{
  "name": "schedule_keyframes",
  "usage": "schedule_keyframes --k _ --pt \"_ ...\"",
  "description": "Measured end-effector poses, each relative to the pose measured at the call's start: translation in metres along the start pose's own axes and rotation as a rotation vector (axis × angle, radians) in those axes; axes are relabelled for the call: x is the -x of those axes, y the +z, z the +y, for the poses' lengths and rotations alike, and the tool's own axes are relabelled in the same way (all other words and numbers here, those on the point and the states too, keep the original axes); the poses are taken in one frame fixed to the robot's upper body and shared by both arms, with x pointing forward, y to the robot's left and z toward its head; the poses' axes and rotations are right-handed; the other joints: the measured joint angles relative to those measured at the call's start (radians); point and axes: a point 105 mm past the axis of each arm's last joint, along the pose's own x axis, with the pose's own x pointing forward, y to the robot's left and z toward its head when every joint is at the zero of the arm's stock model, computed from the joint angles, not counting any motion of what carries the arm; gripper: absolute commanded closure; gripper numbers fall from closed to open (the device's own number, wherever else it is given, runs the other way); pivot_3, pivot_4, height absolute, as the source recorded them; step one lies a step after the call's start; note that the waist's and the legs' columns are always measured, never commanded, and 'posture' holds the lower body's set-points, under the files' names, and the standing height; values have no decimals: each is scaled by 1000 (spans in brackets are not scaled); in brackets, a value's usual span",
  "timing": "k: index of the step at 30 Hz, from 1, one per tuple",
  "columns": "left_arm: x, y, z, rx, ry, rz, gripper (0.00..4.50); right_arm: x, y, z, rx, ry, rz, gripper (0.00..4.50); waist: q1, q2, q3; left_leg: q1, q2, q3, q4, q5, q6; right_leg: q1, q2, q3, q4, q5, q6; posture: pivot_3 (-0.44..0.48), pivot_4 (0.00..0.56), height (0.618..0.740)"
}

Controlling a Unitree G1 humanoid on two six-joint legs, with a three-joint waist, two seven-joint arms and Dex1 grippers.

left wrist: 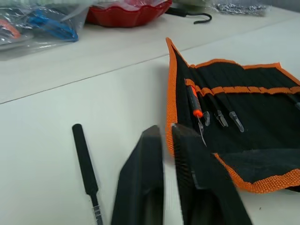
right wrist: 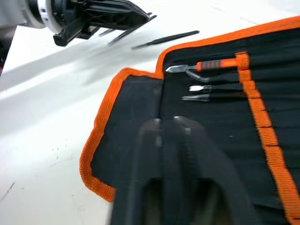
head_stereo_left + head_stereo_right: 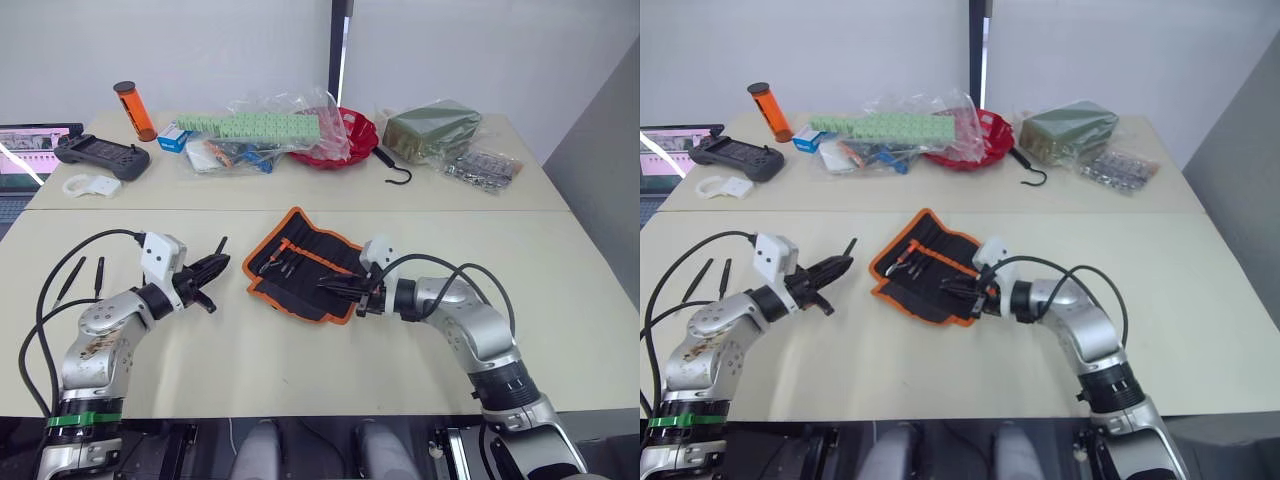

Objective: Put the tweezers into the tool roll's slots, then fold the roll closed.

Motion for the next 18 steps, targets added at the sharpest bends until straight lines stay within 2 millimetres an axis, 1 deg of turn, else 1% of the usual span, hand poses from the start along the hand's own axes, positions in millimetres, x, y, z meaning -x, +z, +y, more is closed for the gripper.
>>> schedule_keyframes --k 3,6,7,8,9,11,12,14,15,17,18 --pt "14 -1 5 13 47 -3 1968 5 1 -3 -2 -3 -1 1590 -2 0 0 0 0 0 -1 0 0 0 0 0 0 0 0 0 150 740" --pt "33 -3 11 21 122 -1 952 6 3 -2 -6 20 -8 531 -7 0 1 0 1 0 -1 0 0 -1 0 0 0 0 0 0 150 740" --pt "42 -5 13 16 158 4 646 6 4 -3 -5 32 -9 218 -8 0 1 0 1 0 -1 0 0 -1 0 0 0 0 0 0 150 740" --pt "50 -6 16 13 189 9 343 6 6 -3 -1 42 -9 0 -6 0 1 0 1 0 -1 0 0 -1 0 0 0 0 0 0 150 740" --pt "58 -8 18 12 222 17 8 5 9 -4 3 53 -13 0 -6 0 1 0 1 0 -1 0 0 -1 0 0 0 0 0 0 150 740" --pt "81 -12 22 16 305 27 8 3 20 -9 -3 62 -34 0 -6 -1 1 0 1 1 -1 0 0 -1 0 0 0 0 0 0 150 740" --pt "88 -13 22 25 331 23 8 4 23 -12 -9 61 -48 0 -5 -1 2 1 1 1 -1 0 0 -1 -1 0 0 0 0 0 150 740" --pt "109 -17 22 45 416 15 8 0 32 -13 -4 94 -63 0 -4 -1 2 0 0 1 -1 0 0 -1 -1 0 -1 0 0 0 150 740" --pt "125 -20 22 54 484 19 8 -4 38 -10 9 131 -65 0 -4 -1 2 0 0 1 -1 0 0 -1 -1 1 -1 0 0 0 150 740" --pt "145 -24 24 75 580 15 8 -10 45 -3 34 194 -60 0 -4 -2 2 0 1 1 -1 0 0 -1 -1 0 -1 0 -1 0 150 740" --pt "158 -24 26 92 650 0 8 -14 48 3 50 242 -59 0 -3 -2 2 0 1 1 -1 0 0 -1 -1 0 -1 0 -1 0 150 740"
